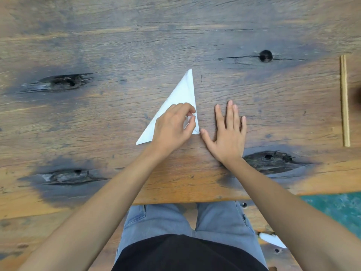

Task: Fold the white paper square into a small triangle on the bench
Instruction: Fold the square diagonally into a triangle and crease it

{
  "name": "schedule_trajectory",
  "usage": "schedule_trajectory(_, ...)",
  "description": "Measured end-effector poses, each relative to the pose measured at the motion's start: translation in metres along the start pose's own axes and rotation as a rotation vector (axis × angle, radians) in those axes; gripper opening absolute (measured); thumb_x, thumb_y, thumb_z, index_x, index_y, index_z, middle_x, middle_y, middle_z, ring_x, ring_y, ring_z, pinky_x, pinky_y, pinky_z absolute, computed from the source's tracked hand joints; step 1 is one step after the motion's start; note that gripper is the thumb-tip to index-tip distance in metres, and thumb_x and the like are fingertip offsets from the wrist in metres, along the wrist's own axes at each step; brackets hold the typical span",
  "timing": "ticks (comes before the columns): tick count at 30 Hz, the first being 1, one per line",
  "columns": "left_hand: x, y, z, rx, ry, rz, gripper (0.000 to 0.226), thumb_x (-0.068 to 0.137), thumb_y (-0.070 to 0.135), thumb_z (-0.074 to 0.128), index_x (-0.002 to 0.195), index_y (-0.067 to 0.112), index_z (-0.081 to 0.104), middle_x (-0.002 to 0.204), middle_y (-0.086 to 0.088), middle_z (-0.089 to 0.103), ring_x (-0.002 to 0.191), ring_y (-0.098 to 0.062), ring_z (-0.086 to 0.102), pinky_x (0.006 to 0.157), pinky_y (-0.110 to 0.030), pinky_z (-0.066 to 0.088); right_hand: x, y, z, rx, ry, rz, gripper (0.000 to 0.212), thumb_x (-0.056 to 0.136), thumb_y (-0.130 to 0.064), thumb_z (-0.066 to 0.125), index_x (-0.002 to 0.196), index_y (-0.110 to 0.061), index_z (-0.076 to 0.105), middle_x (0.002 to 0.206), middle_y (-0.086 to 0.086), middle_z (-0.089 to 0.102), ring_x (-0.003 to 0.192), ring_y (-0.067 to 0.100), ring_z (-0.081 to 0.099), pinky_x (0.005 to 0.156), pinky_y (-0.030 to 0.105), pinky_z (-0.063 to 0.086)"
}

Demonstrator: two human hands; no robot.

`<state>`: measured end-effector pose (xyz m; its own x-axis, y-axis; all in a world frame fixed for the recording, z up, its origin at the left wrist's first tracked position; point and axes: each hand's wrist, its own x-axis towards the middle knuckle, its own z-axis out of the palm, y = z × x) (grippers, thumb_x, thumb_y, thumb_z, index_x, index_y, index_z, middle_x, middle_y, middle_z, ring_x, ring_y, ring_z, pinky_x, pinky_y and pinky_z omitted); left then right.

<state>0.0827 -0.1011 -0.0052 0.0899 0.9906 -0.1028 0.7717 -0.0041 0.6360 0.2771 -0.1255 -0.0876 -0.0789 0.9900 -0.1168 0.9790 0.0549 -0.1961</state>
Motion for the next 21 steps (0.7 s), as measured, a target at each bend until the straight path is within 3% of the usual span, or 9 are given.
schedule_trajectory(6,-0.002,-0.003,0.023,0.166,-0.098,0.074,0.017,0.095,0.026,0.059,0.106,0.015,0.065,0.098,0.004,0.071,0.1,-0.024,0.06,0.073,-0.044,0.054,0.0,0.001,-0.003,0.076,0.001,0.009,0.074,0.102,-0.066,0.024,0.166,-0.029,0.019,0.175,0.01,0.007,0.163,0.024,0.005,0.13,0.053,0.009)
schedule_trajectory(11,-0.006,-0.006,0.031,0.206,-0.188,0.163,0.033,0.085,0.038,0.069,0.108,0.014,0.069,0.099,0.003,0.07,0.1,-0.026,0.059,0.076,-0.043,0.053,-0.003,0.004,-0.003,0.109,0.043,0.028,0.066,0.105,-0.057,0.03,0.164,-0.027,0.027,0.175,0.01,0.013,0.162,0.024,0.01,0.13,0.052,0.01)
schedule_trajectory(14,-0.005,-0.013,0.025,0.222,-0.148,0.218,0.037,0.083,0.039,0.071,0.11,0.014,0.069,0.102,0.003,0.07,0.101,-0.027,0.06,0.079,-0.046,0.05,-0.001,-0.002,-0.006,0.103,0.041,0.021,0.065,0.105,-0.053,0.034,0.164,-0.027,0.027,0.175,0.01,0.013,0.162,0.024,0.011,0.129,0.053,0.012)
schedule_trajectory(18,-0.003,-0.024,0.02,0.222,-0.102,0.253,0.047,0.083,0.042,0.071,0.121,0.015,0.065,0.125,0.001,0.066,0.121,-0.027,0.057,0.093,-0.047,0.047,0.0,0.0,-0.008,0.074,0.03,0.011,0.071,0.102,-0.057,0.037,0.165,-0.025,0.025,0.175,0.012,0.012,0.162,0.025,0.01,0.129,0.055,0.013)
schedule_trajectory(21,0.0,-0.037,0.016,0.256,-0.176,0.228,0.072,0.085,0.051,0.067,0.146,0.017,0.05,0.157,-0.001,0.046,0.15,-0.028,0.036,0.116,-0.045,0.035,0.0,-0.002,-0.009,0.053,0.008,0.001,0.08,0.099,-0.067,0.037,0.165,-0.025,0.023,0.175,0.014,0.01,0.162,0.027,0.008,0.129,0.056,0.012)
